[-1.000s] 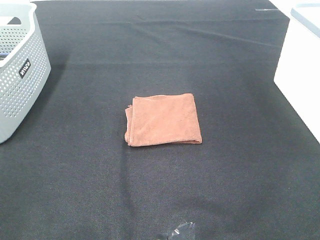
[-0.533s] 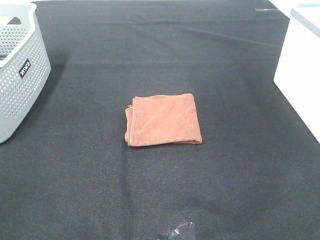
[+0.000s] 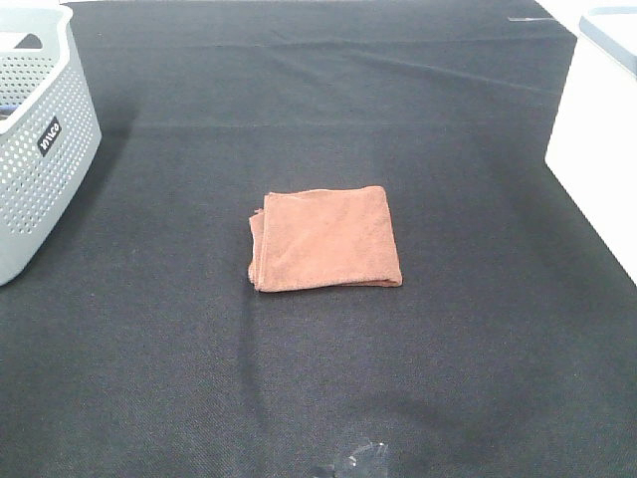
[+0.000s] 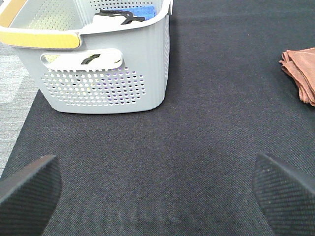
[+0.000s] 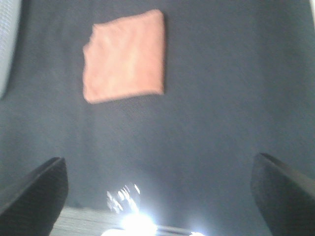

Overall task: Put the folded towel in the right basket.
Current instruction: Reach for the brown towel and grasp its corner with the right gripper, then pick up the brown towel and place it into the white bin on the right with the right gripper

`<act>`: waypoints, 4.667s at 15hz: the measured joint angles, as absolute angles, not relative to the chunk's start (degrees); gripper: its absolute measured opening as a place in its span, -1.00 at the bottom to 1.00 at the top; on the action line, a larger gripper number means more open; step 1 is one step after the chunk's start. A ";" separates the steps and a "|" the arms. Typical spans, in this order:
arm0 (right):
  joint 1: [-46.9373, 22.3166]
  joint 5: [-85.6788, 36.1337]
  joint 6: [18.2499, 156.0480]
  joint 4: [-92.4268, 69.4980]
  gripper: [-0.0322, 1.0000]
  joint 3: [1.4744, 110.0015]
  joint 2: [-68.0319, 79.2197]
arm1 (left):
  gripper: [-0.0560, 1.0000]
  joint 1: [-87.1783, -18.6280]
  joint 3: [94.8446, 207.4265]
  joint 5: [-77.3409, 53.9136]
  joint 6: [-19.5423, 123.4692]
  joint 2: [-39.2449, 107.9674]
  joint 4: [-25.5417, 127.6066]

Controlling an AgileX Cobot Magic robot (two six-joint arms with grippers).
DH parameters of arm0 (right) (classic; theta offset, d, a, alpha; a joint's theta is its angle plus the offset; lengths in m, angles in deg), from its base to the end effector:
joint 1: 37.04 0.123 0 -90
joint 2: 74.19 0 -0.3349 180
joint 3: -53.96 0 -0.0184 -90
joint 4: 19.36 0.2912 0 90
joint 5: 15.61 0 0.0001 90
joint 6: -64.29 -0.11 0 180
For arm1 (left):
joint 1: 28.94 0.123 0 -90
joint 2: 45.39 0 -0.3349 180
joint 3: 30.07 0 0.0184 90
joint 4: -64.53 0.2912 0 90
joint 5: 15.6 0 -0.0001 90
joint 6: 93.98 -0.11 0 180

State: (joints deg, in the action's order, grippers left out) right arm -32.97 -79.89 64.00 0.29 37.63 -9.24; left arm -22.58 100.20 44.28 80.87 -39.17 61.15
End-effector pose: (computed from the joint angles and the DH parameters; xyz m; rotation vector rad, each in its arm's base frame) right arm 0.2016 0.0478 0.4037 -0.0156 2.5179 0.4807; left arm -0.0024 -0.0059 0.2897 -0.0189 2.0206 0.0571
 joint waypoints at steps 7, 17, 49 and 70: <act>-29.13 -67.97 77.46 18.46 0.94 44.85 17.23 | 0.96 -22.58 100.20 44.28 80.87 -39.17 61.15; -19.22 -66.71 78.04 17.71 0.94 63.47 54.07 | 0.96 -22.58 100.20 44.28 80.87 -39.17 61.15; -11.49 -58.92 78.21 26.08 -0.52 64.96 64.72 | 0.96 -22.58 100.20 44.22 80.87 -39.17 61.21; -57.84 -85.22 69.27 6.25 -0.52 98.08 46.68 | 0.96 -22.58 100.20 44.22 80.87 -39.17 61.21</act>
State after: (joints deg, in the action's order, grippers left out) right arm -57.84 -85.22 69.27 6.25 98.08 46.68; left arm -22.58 100.20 44.22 80.87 -39.17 61.21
